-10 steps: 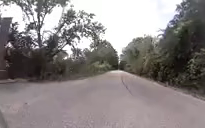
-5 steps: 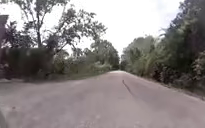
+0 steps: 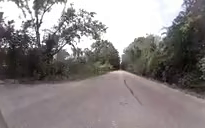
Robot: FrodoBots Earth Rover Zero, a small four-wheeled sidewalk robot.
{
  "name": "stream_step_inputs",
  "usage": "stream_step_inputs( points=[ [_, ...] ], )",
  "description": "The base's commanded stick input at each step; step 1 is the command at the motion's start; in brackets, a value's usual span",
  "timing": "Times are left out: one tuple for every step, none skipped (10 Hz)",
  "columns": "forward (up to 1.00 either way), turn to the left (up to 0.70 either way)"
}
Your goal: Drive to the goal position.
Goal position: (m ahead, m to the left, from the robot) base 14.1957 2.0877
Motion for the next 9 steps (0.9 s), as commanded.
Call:
stream_step_inputs(
  points=[
    [0.50,-0.41],
    [0.50,-0.50],
    [0.50,-0.50],
    [0.50,-0.50],
    [0.50,-0.47],
    [0.50,-0.11],
    [0.50,-0.02],
    [0.50,0.00],
    [0.50,0.00]
  ],
)
